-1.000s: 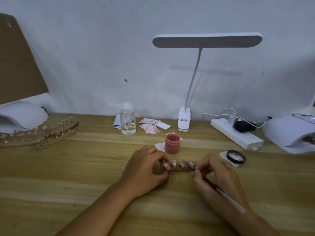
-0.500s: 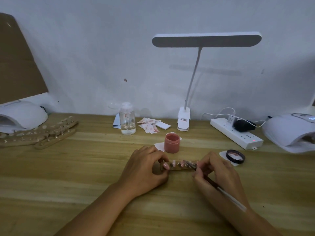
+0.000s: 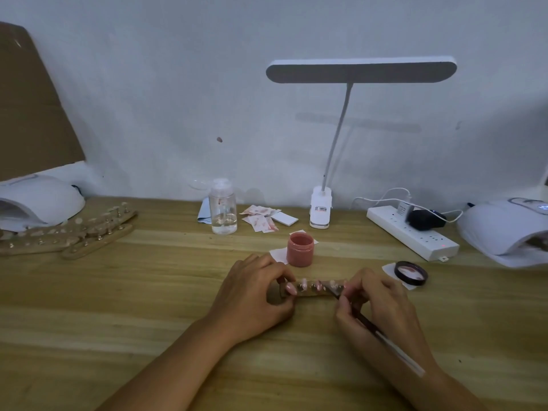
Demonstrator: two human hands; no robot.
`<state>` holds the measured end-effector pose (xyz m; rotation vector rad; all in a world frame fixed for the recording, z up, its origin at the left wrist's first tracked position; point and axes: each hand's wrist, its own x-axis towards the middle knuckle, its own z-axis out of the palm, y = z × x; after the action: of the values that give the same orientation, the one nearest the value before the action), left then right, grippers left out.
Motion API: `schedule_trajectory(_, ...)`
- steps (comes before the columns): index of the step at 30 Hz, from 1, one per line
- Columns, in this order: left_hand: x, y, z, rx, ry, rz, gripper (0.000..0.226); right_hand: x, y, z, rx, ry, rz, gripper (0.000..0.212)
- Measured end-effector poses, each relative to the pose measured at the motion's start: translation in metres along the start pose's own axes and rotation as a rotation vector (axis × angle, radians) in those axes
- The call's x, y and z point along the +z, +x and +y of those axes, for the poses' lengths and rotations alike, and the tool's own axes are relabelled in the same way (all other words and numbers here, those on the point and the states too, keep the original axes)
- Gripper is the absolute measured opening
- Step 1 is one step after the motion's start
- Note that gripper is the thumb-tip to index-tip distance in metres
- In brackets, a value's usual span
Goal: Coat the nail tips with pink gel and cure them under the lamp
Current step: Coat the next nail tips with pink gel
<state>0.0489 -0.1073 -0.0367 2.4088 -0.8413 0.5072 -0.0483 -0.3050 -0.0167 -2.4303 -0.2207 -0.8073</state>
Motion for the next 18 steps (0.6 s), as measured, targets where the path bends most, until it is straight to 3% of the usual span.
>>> schedule_trajectory(3,0.0005,-0.0003,-0.0001,0.001,-0.001,0.005,0.031,0.0014,0.0005,0.0011,-0.068,-0.033,0.006,0.026)
schedule_trajectory(6,0.0009,-0.0004,-0.001,0.0,0.004,0.007,0.029,0.0016,0.0019,0.0002,-0.121,-0.03,0.128,0.005)
schedule_trajectory(15,0.0016,-0.0001,-0.0025,-0.059,0.003,0.005,0.034,-0.0006,0.002,-0.0056,-0.081,0.038,0.317,0.013)
schedule_trajectory(18,0.0009,0.0007,-0.002,-0.075,-0.046,-0.009,0.036,-0.0017,0.0049,-0.0002,-0.027,0.022,0.34,0.005)
